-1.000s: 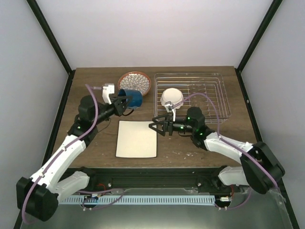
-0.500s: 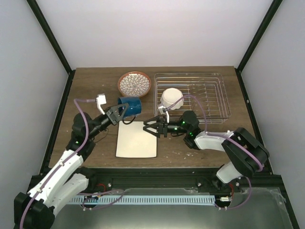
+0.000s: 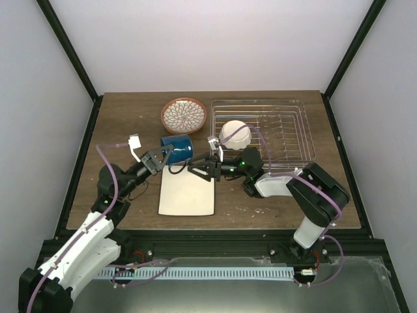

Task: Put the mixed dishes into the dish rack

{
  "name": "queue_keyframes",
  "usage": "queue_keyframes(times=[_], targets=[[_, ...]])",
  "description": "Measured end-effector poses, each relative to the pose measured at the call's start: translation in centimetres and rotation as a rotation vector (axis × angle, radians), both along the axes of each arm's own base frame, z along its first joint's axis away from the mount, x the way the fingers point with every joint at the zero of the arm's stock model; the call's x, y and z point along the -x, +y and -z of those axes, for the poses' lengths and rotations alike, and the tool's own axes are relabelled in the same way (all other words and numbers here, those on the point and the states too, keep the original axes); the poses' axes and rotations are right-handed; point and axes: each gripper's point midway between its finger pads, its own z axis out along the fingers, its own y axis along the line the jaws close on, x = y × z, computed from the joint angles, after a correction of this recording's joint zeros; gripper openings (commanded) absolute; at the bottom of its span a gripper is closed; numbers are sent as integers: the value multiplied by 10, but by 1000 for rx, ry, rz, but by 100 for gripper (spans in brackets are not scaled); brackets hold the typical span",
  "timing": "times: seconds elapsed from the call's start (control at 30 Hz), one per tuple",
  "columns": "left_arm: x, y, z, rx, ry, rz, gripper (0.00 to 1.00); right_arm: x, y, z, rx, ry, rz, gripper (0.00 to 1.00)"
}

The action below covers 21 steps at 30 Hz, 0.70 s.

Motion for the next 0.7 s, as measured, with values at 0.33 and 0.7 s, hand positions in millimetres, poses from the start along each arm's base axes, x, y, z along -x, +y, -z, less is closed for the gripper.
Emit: queue_keyframes(times=[0.33, 0.7], targets=[[-2, -2, 4, 16, 10, -17, 0, -7, 12, -2, -16, 6, -14, 58], [2, -16, -2, 42, -11, -6, 0, -13, 19, 0, -22, 34, -22, 36]])
